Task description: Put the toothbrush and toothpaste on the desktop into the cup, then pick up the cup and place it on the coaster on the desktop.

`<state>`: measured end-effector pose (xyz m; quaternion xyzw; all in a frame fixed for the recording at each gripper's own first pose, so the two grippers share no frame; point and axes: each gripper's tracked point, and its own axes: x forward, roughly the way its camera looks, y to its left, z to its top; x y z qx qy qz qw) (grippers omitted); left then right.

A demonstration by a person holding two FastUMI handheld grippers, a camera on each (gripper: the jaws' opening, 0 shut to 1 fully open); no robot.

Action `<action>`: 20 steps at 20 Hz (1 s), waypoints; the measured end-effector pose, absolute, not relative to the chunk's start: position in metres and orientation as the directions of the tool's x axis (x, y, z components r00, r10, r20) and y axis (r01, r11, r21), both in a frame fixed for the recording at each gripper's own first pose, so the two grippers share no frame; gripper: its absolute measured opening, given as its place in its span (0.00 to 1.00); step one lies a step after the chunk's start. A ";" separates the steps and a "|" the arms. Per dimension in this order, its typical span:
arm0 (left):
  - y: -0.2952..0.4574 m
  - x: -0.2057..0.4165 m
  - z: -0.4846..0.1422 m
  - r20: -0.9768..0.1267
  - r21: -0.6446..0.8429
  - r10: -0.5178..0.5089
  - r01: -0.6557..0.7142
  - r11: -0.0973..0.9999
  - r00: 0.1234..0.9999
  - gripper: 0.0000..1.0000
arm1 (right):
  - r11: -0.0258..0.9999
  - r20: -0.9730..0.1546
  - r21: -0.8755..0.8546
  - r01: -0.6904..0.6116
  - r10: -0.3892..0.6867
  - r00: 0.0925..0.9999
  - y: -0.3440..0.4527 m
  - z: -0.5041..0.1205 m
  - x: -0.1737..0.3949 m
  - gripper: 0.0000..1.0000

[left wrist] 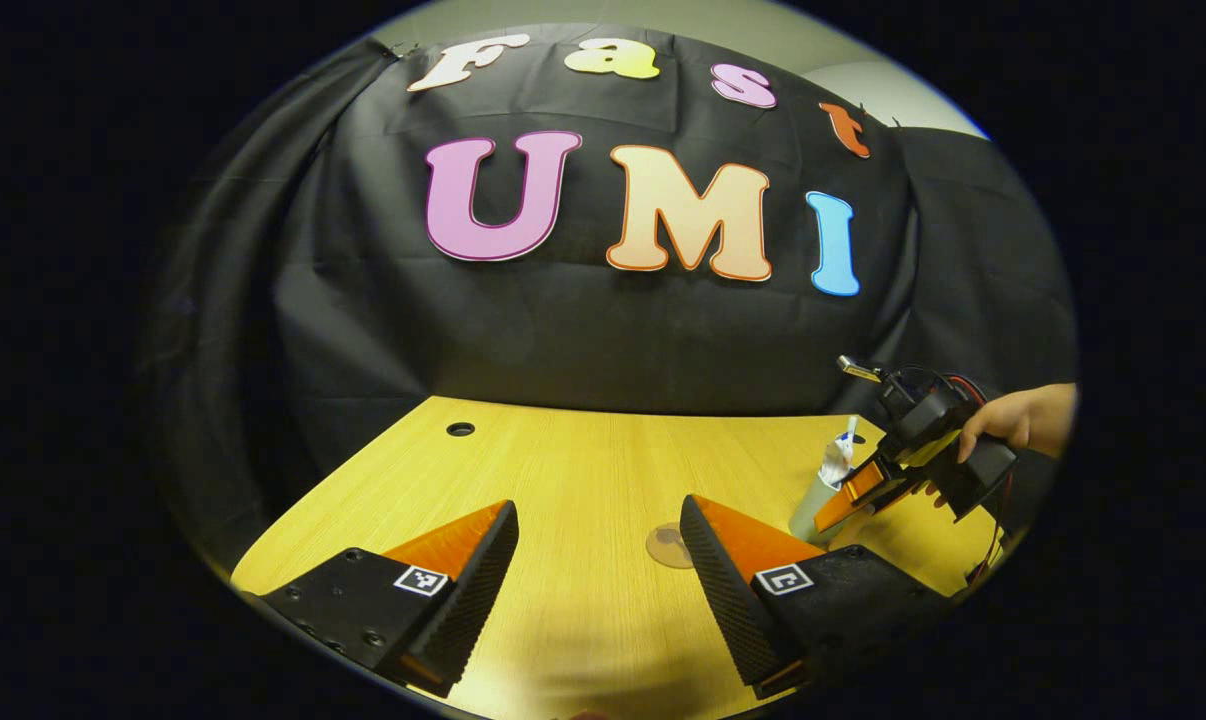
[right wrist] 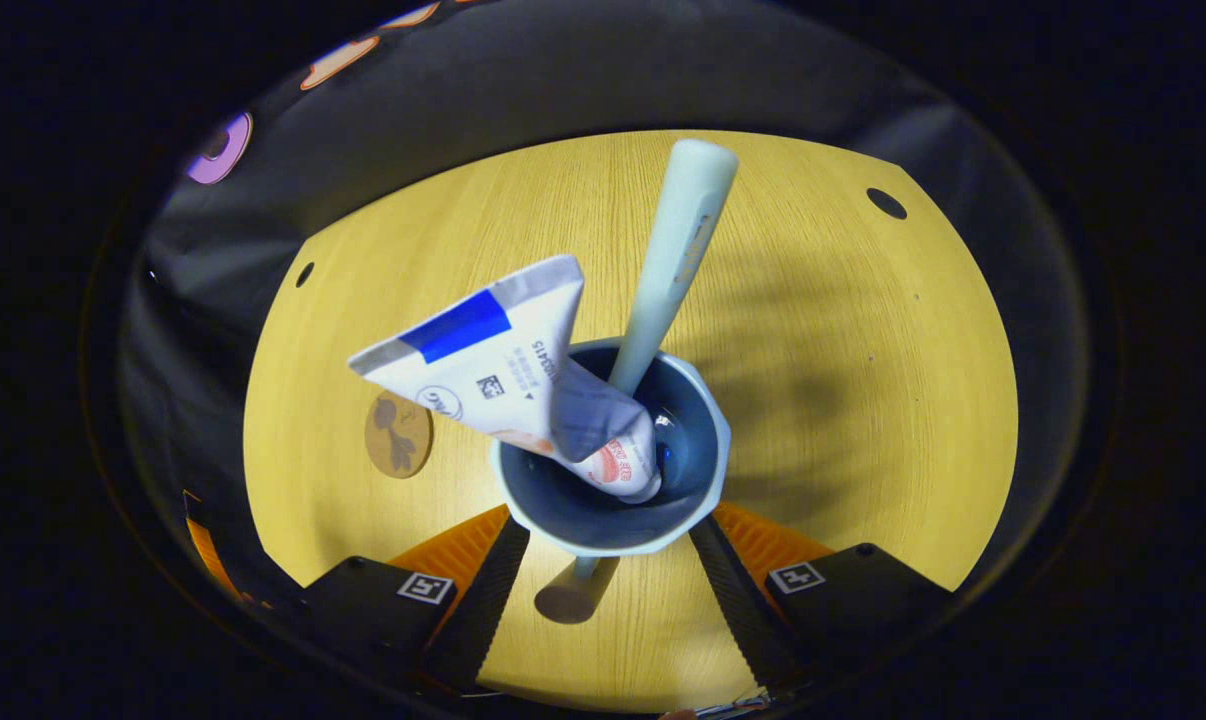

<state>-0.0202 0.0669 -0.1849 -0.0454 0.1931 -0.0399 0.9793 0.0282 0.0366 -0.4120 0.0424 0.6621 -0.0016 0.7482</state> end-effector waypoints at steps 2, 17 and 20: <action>0.071 -0.022 -0.186 -0.374 -0.112 -0.091 0.052 0.992 0.923 0.95 | 0.998 -0.994 0.042 0.054 0.036 0.104 0.035 -0.418 0.026 0.99; 0.085 -0.024 -0.197 -0.399 -0.116 -0.072 0.027 0.993 0.914 0.95 | 0.999 -1.000 -0.005 -0.041 -0.004 0.031 0.035 -0.439 0.008 0.32; 0.085 -0.022 -0.198 -0.399 -0.111 -0.072 0.030 0.993 0.914 0.95 | 0.997 -0.999 -0.017 -0.069 -0.014 0.051 0.033 -0.438 0.010 0.33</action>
